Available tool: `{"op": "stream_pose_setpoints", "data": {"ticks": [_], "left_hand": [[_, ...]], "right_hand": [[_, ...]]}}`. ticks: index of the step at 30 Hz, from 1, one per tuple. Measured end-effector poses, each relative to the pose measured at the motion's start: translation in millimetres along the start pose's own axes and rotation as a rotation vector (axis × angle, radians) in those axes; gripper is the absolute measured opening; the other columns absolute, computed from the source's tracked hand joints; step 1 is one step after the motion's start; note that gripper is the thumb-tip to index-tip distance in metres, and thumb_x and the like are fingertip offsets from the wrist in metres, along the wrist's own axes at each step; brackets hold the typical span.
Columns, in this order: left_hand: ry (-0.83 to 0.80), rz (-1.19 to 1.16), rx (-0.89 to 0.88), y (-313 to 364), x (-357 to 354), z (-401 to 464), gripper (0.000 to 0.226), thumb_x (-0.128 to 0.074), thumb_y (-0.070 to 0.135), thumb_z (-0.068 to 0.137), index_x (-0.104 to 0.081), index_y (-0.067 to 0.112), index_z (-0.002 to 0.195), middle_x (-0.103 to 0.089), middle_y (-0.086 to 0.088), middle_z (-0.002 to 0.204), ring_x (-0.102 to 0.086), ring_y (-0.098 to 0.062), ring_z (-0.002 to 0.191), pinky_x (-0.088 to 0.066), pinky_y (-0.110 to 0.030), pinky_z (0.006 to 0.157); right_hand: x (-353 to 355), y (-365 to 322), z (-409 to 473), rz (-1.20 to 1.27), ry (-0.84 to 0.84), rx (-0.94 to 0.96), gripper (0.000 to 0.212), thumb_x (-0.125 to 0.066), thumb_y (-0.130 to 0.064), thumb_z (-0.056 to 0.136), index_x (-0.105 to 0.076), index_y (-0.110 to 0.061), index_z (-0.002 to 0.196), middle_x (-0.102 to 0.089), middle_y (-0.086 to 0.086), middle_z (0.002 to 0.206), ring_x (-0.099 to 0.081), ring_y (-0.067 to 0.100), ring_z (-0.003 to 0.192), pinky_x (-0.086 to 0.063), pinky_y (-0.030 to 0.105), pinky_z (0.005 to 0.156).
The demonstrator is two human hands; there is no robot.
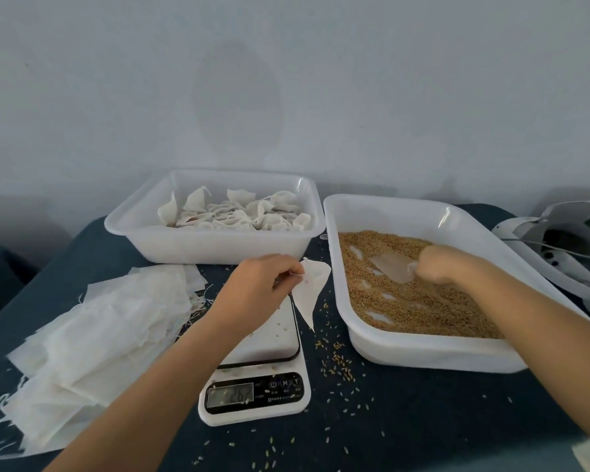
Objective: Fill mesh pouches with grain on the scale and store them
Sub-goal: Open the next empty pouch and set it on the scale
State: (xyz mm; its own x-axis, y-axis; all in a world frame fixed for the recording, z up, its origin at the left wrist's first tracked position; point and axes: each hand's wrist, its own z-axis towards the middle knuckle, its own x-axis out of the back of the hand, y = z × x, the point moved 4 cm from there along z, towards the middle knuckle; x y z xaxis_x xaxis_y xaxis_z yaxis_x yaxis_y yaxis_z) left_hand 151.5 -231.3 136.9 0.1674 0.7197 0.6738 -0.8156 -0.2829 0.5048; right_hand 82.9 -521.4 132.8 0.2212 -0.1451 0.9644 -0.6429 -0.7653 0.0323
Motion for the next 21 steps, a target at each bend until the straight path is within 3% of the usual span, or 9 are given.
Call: {"op": "stream_pose_setpoints", "data": {"ticks": [4, 7, 10, 12, 14, 17, 18, 21], "left_hand": [[-0.004, -0.004, 0.032, -5.2, 0.6, 2.2, 0.005, -0.065, 0.013, 0.087, -0.07, 0.015, 0.088, -0.063, 0.013, 0.075, -0.057, -0.003, 0.066, -0.045, -0.012, 0.064], [0.004, -0.007, 0.055, -11.1, 3.1, 5.2, 0.006, -0.065, 0.012, 0.087, -0.07, 0.014, 0.089, -0.067, 0.007, 0.078, -0.058, -0.007, 0.068, -0.045, -0.013, 0.065], [0.029, 0.009, 0.045, -15.3, 6.5, 8.7, 0.006, -0.066, 0.009, 0.085, -0.07, 0.011, 0.089, -0.066, 0.006, 0.08, -0.055, -0.005, 0.066, -0.042, -0.007, 0.066], [0.041, -0.006, 0.033, -16.4, 7.9, 11.3, 0.005, -0.067, 0.005, 0.083, -0.07, 0.008, 0.087, -0.063, 0.006, 0.082, -0.054, -0.002, 0.066, -0.04, -0.005, 0.065], [0.037, -0.009, 0.02, -17.2, 7.3, 14.1, 0.004, -0.068, 0.003, 0.082, -0.07, 0.006, 0.084, -0.06, 0.006, 0.086, -0.055, -0.006, 0.069, -0.042, -0.008, 0.066], [0.02, -0.003, 0.018, -17.9, 6.1, 16.2, 0.004, -0.068, 0.003, 0.082, -0.069, 0.007, 0.084, -0.059, 0.006, 0.087, -0.056, -0.011, 0.07, -0.044, -0.011, 0.067], [0.015, -0.001, 0.015, -18.0, 6.1, 16.1, 0.004, -0.068, 0.004, 0.083, -0.069, 0.007, 0.084, -0.059, 0.006, 0.087, -0.056, -0.01, 0.07, -0.044, -0.011, 0.066], [0.01, -0.006, 0.01, -19.1, 6.8, 14.9, 0.004, -0.067, 0.002, 0.083, -0.069, 0.006, 0.083, -0.06, 0.004, 0.086, -0.056, -0.01, 0.068, -0.044, -0.012, 0.065]], "right_hand": [[17.0, -12.9, 5.5, -0.037, -0.019, -0.05, 0.037, -0.036, -0.013, 0.101, -0.049, 0.0, 0.133, -0.054, 0.013, 0.127, -0.056, 0.022, 0.108, -0.045, 0.028, 0.089], [30.2, -17.8, 13.0, -0.048, -0.019, -0.055, 0.04, -0.038, -0.013, 0.099, -0.045, 0.0, 0.136, -0.056, 0.01, 0.116, -0.058, 0.019, 0.098, -0.048, 0.027, 0.083], [33.2, -20.2, 22.5, -0.042, -0.043, -0.069, 0.041, -0.038, -0.014, 0.101, -0.041, 0.0, 0.139, -0.045, 0.014, 0.14, -0.05, 0.025, 0.122, -0.043, 0.031, 0.101], [30.6, -24.7, 27.4, -0.066, -0.072, -0.06, 0.043, -0.033, -0.018, 0.103, -0.038, -0.001, 0.142, -0.04, 0.012, 0.145, -0.044, 0.026, 0.129, -0.037, 0.031, 0.107], [24.2, -29.1, 35.0, -0.11, -0.103, -0.025, 0.047, -0.029, -0.027, 0.103, -0.037, -0.001, 0.142, -0.045, 0.011, 0.137, -0.045, 0.025, 0.125, -0.034, 0.033, 0.109], [15.6, -34.0, 47.6, -0.061, -0.077, 0.012, 0.044, -0.028, -0.036, 0.101, -0.049, -0.011, 0.129, -0.051, 0.009, 0.098, -0.046, 0.025, 0.104, -0.038, 0.032, 0.092], [12.9, -33.8, 52.9, -0.033, -0.043, 0.012, 0.04, -0.03, -0.037, 0.1, -0.052, -0.013, 0.123, -0.052, 0.011, 0.094, -0.048, 0.027, 0.102, -0.039, 0.033, 0.089], [-0.3, -31.5, 67.8, 0.077, 0.066, 0.017, 0.045, -0.036, -0.032, 0.098, -0.06, 0.003, 0.116, -0.06, 0.013, 0.099, -0.058, 0.027, 0.093, -0.046, 0.032, 0.081]]}}
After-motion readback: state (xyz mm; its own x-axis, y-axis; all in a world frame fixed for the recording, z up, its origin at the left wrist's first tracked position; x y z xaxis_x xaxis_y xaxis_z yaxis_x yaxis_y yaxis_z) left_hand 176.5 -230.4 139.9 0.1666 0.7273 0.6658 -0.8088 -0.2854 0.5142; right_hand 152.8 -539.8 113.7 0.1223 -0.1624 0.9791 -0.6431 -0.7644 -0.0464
